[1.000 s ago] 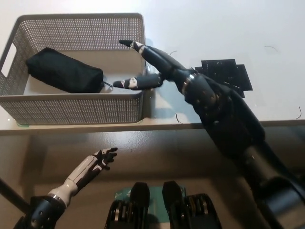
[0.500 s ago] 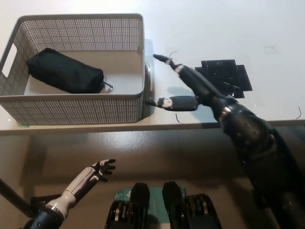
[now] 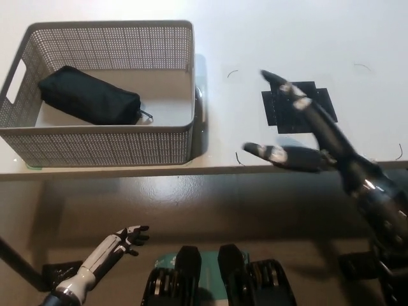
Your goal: Use the right hand to pick up the pencil case on the right hand side and put it into a grey container on the left side
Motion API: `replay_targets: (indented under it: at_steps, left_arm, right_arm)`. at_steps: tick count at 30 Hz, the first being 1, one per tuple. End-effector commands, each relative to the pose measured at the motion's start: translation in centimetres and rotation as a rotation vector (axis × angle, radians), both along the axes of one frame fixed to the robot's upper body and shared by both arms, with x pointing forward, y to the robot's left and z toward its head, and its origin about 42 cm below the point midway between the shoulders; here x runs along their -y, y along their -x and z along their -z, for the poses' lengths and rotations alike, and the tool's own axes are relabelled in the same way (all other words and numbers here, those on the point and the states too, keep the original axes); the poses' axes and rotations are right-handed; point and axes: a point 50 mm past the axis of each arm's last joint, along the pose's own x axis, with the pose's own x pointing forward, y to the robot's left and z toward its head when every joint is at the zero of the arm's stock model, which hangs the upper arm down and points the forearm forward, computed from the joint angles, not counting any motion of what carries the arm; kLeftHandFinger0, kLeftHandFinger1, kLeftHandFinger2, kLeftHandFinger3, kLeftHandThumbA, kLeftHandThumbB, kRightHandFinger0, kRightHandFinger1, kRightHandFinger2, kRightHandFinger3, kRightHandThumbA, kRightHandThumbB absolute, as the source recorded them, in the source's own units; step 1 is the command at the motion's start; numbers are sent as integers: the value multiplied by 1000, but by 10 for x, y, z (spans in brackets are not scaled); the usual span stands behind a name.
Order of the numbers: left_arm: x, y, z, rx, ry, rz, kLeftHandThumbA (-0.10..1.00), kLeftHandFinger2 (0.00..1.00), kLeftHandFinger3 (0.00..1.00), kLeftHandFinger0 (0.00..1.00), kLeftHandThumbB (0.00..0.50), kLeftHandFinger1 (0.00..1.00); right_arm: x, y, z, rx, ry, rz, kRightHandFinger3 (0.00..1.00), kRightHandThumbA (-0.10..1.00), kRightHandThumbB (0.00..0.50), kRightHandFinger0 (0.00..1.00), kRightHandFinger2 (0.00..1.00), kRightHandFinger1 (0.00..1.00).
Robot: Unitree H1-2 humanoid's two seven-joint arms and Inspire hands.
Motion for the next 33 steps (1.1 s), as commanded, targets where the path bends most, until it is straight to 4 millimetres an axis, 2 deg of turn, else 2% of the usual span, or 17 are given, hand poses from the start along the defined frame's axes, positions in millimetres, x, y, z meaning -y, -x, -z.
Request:
replay_targets:
  at_steps: [1,7,11,13,14,18,22,23,25,29,31,33]
  left_arm:
    - [-24,-6,-20,111,2,-84,1000,789,855,752,500,807]
    - [-30,-2,-18,106,24,-106,984,797,862,729,500,798]
    - [-32,-2,-17,100,55,-130,962,780,843,715,500,787]
    - [-34,-2,-17,101,54,-144,968,763,832,718,500,778]
    - [-34,-2,-17,102,55,-148,969,760,831,718,500,777]
    - [-35,-2,-16,101,58,-162,978,749,834,715,500,769]
    - [-36,-4,-16,102,62,-174,988,734,831,696,500,755]
    - [-37,-4,-16,103,65,-176,988,733,832,695,500,754]
    - [-37,-4,-16,103,72,-181,984,719,827,704,500,745]
    - [-38,-7,-18,109,62,-182,1000,710,825,688,500,734]
    - [-38,-9,-19,112,62,-186,1000,710,825,689,500,733]
    - [-40,-10,-20,114,63,-190,1000,709,827,687,500,731]
  right_arm:
    - [28,36,-10,49,-136,-32,1000,1000,431,1000,1000,1000]
    - [51,60,37,-45,-219,-6,1000,1000,335,1000,1000,1000]
    - [62,67,62,-115,-238,65,1000,1000,371,1000,1000,1000]
    - [74,74,85,-160,-254,100,1000,1000,332,1000,1000,1000]
    - [74,73,85,-159,-254,98,1000,1000,327,1000,1000,1000]
    - [90,76,118,-198,-241,149,1000,1000,280,1000,1000,1000]
    - [101,75,150,-262,-237,188,1000,1000,302,1000,1000,1000]
    - [105,77,163,-293,-239,212,1000,1000,308,1000,1000,1000]
    - [114,80,187,-361,-242,251,1000,1000,268,1000,1000,1000]
    - [124,82,217,-426,-253,293,1000,1000,221,1000,1000,1000]
    - [127,81,232,-466,-261,314,1000,1000,211,1000,1000,1000]
    - [128,77,238,-474,-264,318,1000,1000,204,1000,1000,1000]
